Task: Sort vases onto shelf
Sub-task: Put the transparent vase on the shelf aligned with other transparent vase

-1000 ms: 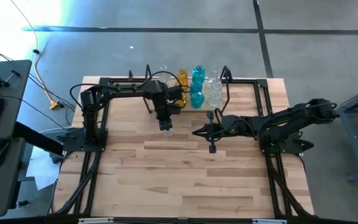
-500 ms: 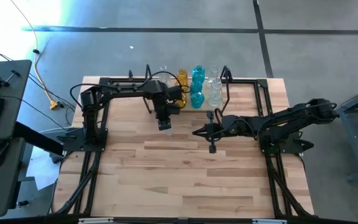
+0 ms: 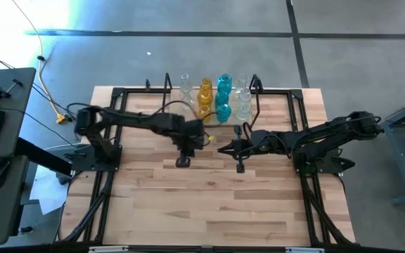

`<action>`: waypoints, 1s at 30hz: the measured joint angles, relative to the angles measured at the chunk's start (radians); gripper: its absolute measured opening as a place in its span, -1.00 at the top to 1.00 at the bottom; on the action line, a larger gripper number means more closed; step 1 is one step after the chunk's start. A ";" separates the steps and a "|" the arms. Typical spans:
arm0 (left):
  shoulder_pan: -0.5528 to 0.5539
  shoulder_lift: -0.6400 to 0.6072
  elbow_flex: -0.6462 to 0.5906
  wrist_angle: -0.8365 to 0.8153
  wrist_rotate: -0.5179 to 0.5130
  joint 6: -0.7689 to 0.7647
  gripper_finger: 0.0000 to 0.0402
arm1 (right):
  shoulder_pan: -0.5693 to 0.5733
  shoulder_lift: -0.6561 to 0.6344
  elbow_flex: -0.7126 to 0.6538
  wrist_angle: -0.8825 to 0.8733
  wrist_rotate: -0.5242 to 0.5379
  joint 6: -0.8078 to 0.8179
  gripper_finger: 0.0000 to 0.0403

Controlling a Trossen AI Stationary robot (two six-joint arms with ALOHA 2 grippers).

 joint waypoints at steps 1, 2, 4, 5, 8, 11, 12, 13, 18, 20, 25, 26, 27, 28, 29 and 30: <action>-0.013 -0.035 -0.051 0.061 -0.018 -0.030 1.00 | 0.000 0.004 0.000 0.002 0.000 0.008 1.00; -0.028 -0.072 -0.100 0.118 -0.040 -0.061 1.00 | 0.000 0.008 0.000 0.004 0.001 0.017 1.00; -0.061 -0.146 -0.197 0.244 -0.093 -0.116 1.00 | 0.000 0.017 0.000 0.008 0.015 0.023 1.00; -0.077 -0.181 -0.245 0.298 -0.122 -0.144 1.00 | 0.000 0.028 0.002 0.029 0.025 0.025 1.00; -0.130 -0.271 -0.383 0.441 -0.223 -0.229 1.00 | 0.000 0.070 0.025 0.039 0.032 0.025 1.00; -0.181 -0.351 -0.511 0.562 -0.322 -0.296 1.00 | 0.001 0.131 0.091 0.012 0.034 0.039 1.00; -0.196 -0.376 -0.553 0.599 -0.353 -0.319 1.00 | 0.001 0.161 0.120 0.001 0.041 0.049 1.00; -0.210 -0.400 -0.595 0.614 -0.384 -0.345 1.00 | 0.001 0.188 0.145 -0.022 0.062 0.062 0.99; -0.270 -0.469 -0.762 0.818 -0.527 -0.436 1.00 | 0.025 0.321 0.259 -0.159 0.225 0.083 0.78; -0.289 -0.481 -0.820 0.882 -0.584 -0.454 1.00 | 0.038 0.387 0.303 -0.192 0.287 0.083 0.61; -0.308 -0.498 -0.919 1.003 -0.685 -0.461 1.00 | 0.062 0.512 0.399 -0.224 0.397 0.067 0.15; -0.308 -0.495 -0.929 1.025 -0.692 -0.460 1.00 | 0.065 0.531 0.417 -0.235 0.400 0.059 0.08; -0.310 -0.494 -0.938 1.043 -0.695 -0.460 1.00 | 0.066 0.558 0.438 -0.239 0.401 0.051 0.02; -0.310 -0.500 -0.947 1.047 -0.701 -0.462 1.00 | 0.066 0.582 0.458 -0.233 0.400 0.050 -0.02; -0.311 -0.499 -0.954 1.056 -0.702 -0.467 1.00 | 0.068 0.598 0.469 -0.241 0.399 0.049 -0.04; -0.311 -0.497 -0.962 1.059 -0.701 -0.469 1.00 | 0.070 0.617 0.482 -0.256 0.401 0.050 -0.05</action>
